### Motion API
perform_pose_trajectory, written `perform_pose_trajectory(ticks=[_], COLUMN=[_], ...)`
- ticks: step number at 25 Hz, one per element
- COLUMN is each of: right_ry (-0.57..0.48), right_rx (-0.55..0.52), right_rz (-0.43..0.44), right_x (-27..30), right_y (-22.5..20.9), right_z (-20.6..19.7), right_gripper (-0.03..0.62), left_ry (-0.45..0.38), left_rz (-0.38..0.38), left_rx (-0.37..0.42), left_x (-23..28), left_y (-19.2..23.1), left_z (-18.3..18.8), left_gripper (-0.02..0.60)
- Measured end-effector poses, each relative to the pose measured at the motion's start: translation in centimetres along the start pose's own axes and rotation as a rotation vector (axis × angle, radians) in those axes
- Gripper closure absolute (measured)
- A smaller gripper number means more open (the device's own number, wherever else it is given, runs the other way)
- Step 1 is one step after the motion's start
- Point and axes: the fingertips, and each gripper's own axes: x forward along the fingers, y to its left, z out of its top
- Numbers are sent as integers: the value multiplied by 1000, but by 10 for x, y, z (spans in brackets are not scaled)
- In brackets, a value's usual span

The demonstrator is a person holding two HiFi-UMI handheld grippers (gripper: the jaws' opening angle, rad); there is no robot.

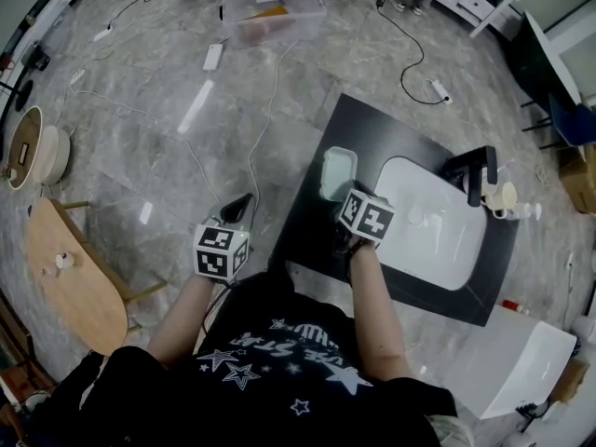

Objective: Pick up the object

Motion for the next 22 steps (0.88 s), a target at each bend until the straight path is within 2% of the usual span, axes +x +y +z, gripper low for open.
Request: perform_pose_trajectory(ticks=[11,22], right_ry=[-116,-182], right_rx=[16,43], right_rz=[72,66], right_x=[-92,-183], right_y=[-47,-133], right_z=[5,-35], right_gripper=[582,582], left_ry=[-48,-78], left_rz=[2,-48], left_rx=[39,89], left_x=[-28,-50], left_y=[-78,-193], left_z=[2,-20], left_gripper=[572,572])
